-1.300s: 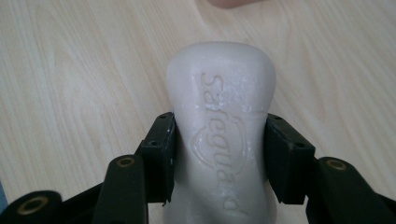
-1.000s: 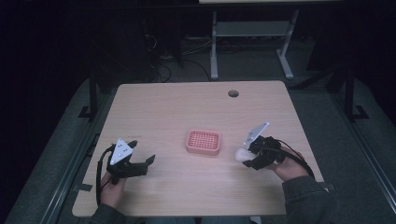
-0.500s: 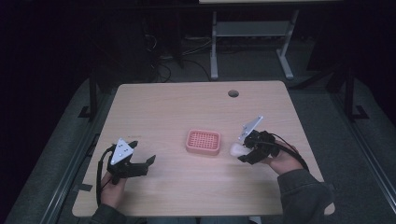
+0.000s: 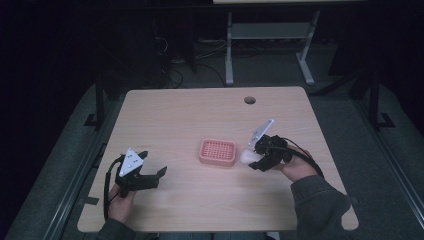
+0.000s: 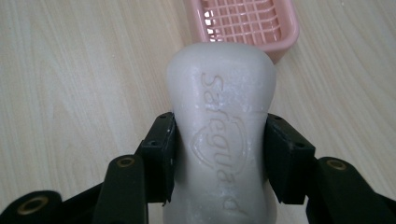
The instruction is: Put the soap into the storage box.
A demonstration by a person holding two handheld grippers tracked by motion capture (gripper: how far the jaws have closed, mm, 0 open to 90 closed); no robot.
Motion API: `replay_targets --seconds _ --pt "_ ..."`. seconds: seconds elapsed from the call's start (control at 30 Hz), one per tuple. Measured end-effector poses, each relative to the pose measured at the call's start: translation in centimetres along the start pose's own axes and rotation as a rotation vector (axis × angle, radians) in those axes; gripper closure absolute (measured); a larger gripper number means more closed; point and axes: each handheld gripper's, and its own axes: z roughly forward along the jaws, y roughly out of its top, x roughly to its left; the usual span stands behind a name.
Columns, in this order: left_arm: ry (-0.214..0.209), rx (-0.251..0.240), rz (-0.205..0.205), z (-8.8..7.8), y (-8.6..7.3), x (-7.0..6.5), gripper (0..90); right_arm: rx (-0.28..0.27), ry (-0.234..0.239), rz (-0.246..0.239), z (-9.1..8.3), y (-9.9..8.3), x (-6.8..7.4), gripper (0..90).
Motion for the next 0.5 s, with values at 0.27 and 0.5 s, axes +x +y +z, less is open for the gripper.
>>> replay_targets --seconds 0.27,0.5 --pt "0.000 0.002 0.001 0.1 0.0 0.0 14.6 -0.006 -0.008 -0.026 -0.1 1.6 -0.2 49.1" --pt "0.000 0.001 -0.001 0.1 0.0 -0.1 14.6 -0.001 0.002 -0.046 0.3 2.9 -0.2 49.1"
